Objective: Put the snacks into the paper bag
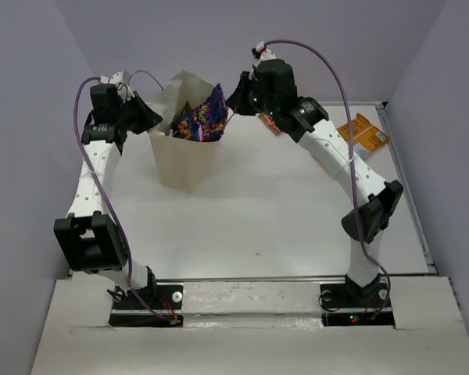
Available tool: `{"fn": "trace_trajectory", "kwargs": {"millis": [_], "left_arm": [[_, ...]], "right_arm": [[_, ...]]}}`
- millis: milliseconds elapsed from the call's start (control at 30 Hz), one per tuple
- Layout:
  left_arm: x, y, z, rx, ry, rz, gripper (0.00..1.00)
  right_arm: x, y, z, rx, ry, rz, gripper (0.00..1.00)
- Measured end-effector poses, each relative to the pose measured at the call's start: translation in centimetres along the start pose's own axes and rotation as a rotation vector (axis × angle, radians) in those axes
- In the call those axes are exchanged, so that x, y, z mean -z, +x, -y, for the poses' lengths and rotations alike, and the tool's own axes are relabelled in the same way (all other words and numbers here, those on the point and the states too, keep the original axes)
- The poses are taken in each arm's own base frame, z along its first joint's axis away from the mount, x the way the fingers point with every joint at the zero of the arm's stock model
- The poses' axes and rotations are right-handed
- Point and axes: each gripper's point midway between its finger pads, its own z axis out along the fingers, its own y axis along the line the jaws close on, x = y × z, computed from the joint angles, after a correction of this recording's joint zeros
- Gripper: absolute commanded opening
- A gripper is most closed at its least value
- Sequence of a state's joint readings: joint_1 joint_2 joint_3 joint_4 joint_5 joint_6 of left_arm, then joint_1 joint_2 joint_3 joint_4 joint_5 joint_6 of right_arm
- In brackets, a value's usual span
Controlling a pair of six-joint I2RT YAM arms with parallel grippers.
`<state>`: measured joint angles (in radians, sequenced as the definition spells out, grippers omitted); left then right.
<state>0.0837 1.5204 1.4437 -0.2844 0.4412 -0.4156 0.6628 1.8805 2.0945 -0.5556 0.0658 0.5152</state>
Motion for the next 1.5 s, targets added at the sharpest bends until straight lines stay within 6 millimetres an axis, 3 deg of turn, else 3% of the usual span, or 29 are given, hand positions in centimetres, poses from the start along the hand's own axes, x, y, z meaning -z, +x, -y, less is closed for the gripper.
{"fn": "trace_trajectory", "kwargs": {"millis": [33,67,133,200,267,333,400,567,667,733,900,933,967,1133,1267,1400,1500], "left_arm": [[0.5,-0.7,0.5,-0.046,0.004,0.0,0.0],[1.0,-1.4,0.9,-0.07,0.008,0.007,0.0],[2.0,-2.7,1.6,-0.137,-0.004,0.022,0.0],[3.2,-3.5,2.1,-0.19,-0.011,0.031,0.0],[3.9,-3.5,2.3,-0.212,-0.01,0.039,0.0],[4.5,-2.2,2.1,-0.224,-0.012,0.025,0.0],[4.4,-0.5,1.3,-0.215,-0.021,-0.005,0.0],[3.2,3.2,-0.6,-0.189,-0.049,-0.102,0.0],[2.7,3.2,-0.6,-0.204,-0.038,-0.089,0.0],[2.4,3.3,-0.4,-0.202,-0.017,-0.075,0.0],[2.2,3.6,-0.1,-0.167,0.015,-0.042,0.0],[2.1,3.7,-0.1,-0.149,0.017,-0.038,0.0],[2.1,3.6,-0.1,-0.134,0.016,-0.032,0.0],[2.2,3.2,-1.0,-0.047,-0.031,-0.015,0.0],[2.2,3.1,-1.4,-0.007,-0.059,-0.012,0.0],[2.3,2.8,-1.2,0.032,-0.068,-0.023,0.0],[2.1,2.9,-1.2,0.053,-0.073,-0.031,0.0]], "right_arm": [[0.3,-2.6,-1.9,0.009,-0.052,0.056,0.01],[0.3,-3.3,-2.5,0.011,-0.068,0.075,0.01],[2.3,-7.5,-5.8,0.014,-0.181,0.182,0.01],[4.3,-10.1,-7.7,0.015,-0.255,0.264,0.01],[5.9,-11.1,-8.5,0.019,-0.297,0.304,0.01],[6.4,-11.5,-8.9,0.023,-0.318,0.329,0.01],[5.6,-11.0,-8.7,0.025,-0.318,0.324,0.01],[0.8,-6.7,-6.0,0.038,-0.256,0.213,0.01],[-1.7,-3.9,-3.6,0.039,-0.207,0.142,0.15],[-2.4,-3.0,-2.4,0.039,-0.183,0.12,0.37],[-2.8,-2.1,0.4,0.056,-0.126,0.091,0.79],[-2.6,-2.1,0.6,0.064,-0.114,0.088,0.99],[-2.3,-2.3,0.8,0.075,-0.107,0.088,1.0],[1.3,-4.9,1.1,0.122,-0.051,0.122,1.0],[7.0,-9.1,2.7,0.116,0.02,0.232,1.0],[14.5,-14.1,6.5,0.067,0.145,0.411,1.0],[18.8,-15.4,11.4,-0.012,0.281,0.506,1.0]]}}
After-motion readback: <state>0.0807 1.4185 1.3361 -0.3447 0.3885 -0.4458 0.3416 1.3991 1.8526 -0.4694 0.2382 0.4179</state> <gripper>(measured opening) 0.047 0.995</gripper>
